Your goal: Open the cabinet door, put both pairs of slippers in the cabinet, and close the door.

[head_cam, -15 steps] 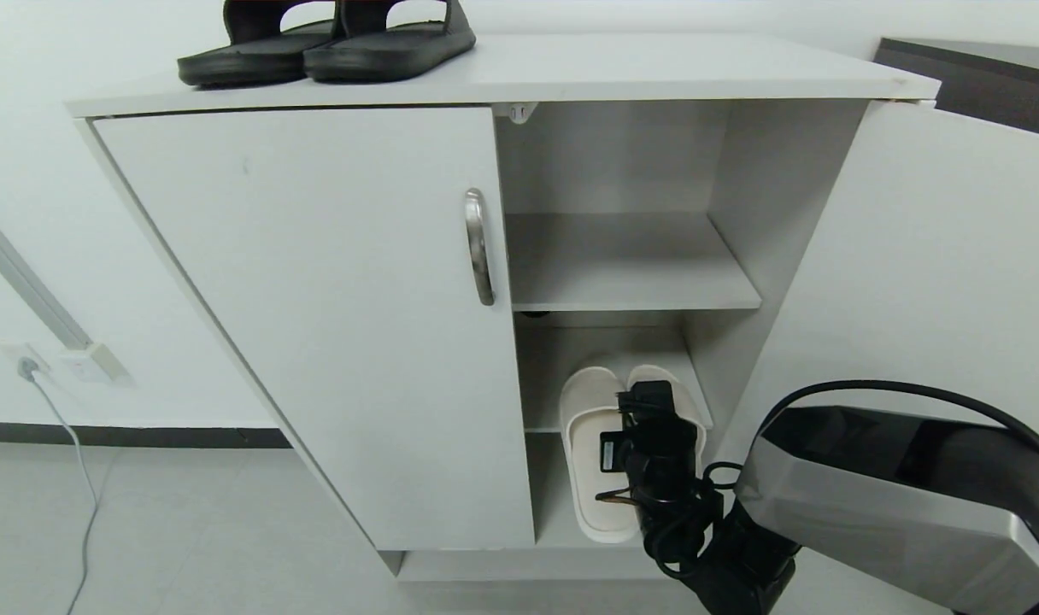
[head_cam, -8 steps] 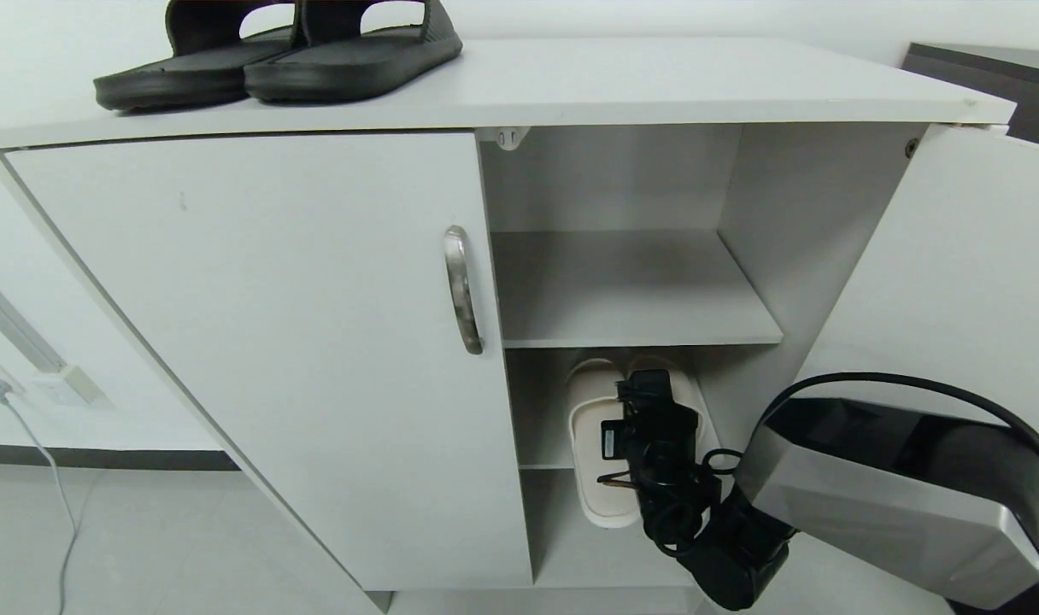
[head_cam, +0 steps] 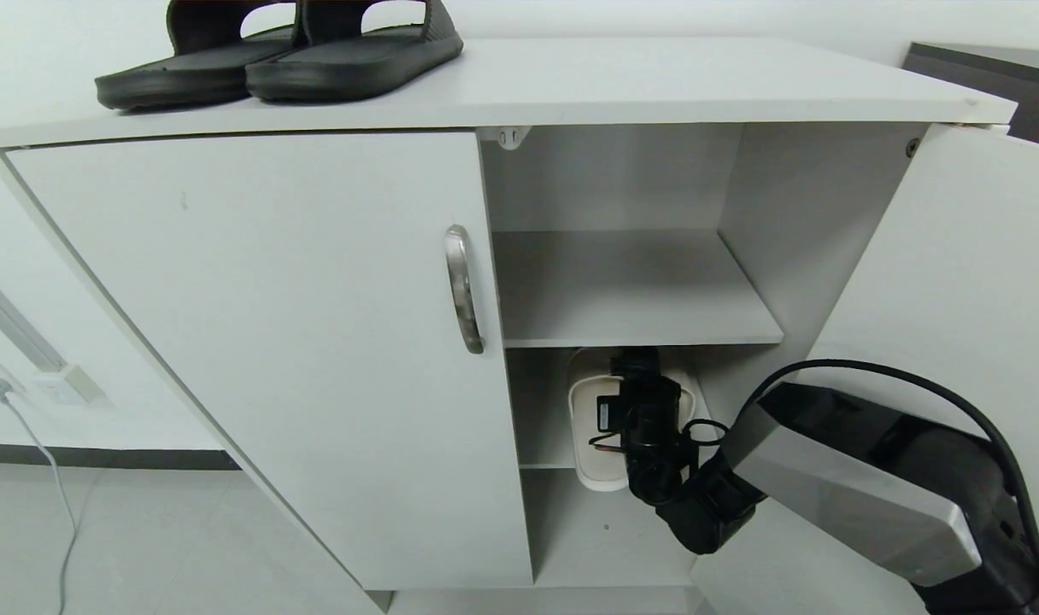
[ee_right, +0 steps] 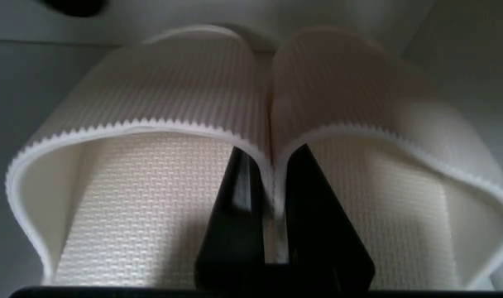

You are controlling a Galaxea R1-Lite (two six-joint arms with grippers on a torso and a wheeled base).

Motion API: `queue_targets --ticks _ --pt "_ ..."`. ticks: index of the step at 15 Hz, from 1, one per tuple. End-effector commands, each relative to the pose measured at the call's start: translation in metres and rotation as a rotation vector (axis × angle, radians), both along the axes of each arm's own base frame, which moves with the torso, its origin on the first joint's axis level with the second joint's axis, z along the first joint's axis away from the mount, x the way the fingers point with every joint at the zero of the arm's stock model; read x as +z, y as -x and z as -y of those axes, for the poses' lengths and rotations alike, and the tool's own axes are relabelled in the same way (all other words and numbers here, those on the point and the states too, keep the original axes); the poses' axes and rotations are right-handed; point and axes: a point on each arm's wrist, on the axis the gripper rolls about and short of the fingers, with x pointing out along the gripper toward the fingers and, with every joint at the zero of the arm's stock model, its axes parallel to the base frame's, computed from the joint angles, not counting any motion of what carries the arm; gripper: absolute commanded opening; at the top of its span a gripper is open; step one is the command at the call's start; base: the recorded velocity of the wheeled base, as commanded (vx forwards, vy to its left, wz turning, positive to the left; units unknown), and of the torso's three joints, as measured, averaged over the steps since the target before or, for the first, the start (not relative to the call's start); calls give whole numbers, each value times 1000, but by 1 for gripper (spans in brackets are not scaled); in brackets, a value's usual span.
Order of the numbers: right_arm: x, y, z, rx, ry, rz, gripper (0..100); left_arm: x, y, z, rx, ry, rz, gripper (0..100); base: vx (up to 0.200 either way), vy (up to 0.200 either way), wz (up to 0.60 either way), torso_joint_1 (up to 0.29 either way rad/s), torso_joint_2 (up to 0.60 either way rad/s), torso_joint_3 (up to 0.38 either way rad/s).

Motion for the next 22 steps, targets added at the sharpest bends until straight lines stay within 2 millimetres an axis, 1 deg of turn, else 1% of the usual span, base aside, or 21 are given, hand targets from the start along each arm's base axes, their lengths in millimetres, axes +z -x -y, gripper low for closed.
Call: queue_targets --ticks 1,6,8,11,13,14,18,20,22 --pt "-7 -11 -5 -4 -2 -2 0 0 0 0 0 0 -1 0 0 0 0 0 0 0" --pt "3 -25 -11 8 -7 -1 0 0 0 0 0 0 -1 0 0 0 0 0 0 0" --pt "3 -29 -10 0 -11 5 0 0 0 0 0 0 -1 0 0 0 0 0 0 0" --pt "-4 -30 -10 0 -6 -5 0 0 0 0 0 0 -1 0 0 0 0 0 0 0" --pt "-5 -30 -10 2 -3 -6 0 0 0 0 0 0 -3 0 0 0 0 0 0 0" --pt "-5 -30 -9 0 -3 -6 100 0 0 0 0 0 -1 0 0 0 0 0 0 0" --pt "-7 -25 -8 3 7 -21 100 0 0 0 1 0 -1 0 0 0 0 0 0 0" --pt "2 -14 -4 11 16 -32 100 0 0 0 1 0 -3 0 0 0 0 0 0 0" --pt "15 1 -2 25 8 -21 100 0 0 0 1 0 -3 0 0 0 0 0 0 0"
